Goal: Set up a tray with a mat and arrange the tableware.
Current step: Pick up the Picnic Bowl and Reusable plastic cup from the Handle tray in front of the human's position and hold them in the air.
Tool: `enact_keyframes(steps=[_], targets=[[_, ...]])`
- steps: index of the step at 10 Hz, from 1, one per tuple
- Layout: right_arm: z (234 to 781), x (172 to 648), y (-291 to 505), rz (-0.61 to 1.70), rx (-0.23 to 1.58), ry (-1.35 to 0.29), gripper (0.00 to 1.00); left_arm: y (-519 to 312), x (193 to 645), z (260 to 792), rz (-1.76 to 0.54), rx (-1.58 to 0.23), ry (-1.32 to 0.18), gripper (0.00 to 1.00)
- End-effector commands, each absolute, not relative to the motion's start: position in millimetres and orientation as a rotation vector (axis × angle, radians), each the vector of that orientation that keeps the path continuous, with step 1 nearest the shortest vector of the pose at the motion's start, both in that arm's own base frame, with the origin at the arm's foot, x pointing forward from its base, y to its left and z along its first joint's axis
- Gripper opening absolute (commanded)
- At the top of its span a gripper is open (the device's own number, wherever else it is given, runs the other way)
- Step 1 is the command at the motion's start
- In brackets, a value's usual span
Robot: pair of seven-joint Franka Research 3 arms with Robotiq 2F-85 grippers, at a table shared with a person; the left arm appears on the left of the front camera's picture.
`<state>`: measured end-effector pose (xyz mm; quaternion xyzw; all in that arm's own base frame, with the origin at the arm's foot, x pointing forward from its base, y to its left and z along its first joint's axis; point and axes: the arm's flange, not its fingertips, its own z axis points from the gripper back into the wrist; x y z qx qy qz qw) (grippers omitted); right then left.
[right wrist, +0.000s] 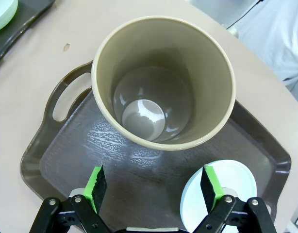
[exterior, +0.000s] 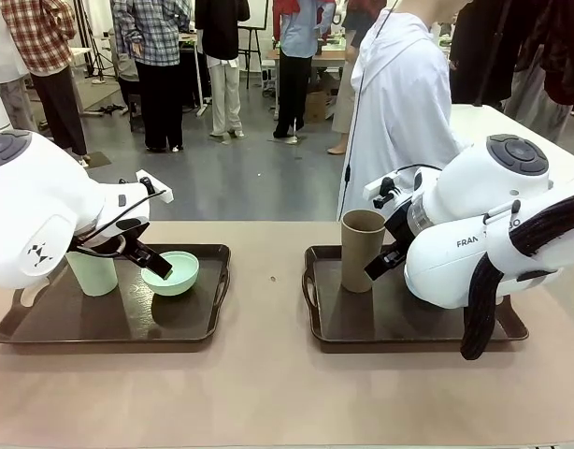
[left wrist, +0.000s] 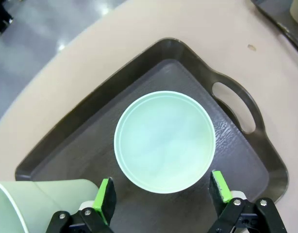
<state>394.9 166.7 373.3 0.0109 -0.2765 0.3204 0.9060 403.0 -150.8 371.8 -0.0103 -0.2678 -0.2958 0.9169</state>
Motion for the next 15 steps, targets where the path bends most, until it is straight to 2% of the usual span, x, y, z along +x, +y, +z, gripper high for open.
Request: enact_keyframes(steps=[1,7,8,12,15], targets=[[373,395,167,0.662,0.023,-0.571,1.0,-151,403,372,-0.608,-0.021,-0.551,1.0],[373,395,167,0.662,0.023,-0.571,1.0,-151,403,372,-0.609,-0.021,-0.551,1.0],[382,382,161,0.653,0.025,-0.551,1.0,-149,388,380,-0.62,-0.018,-0.526,1.0],[419,278,142,0.527,0.063,-0.482,1.0,-144,276,421,-0.666,0.002,-0.404,1.0],[393,194,131,0.451,0.091,-0.332,1.0,-130,211,415,-0.616,-0.045,-0.217,1.0]])
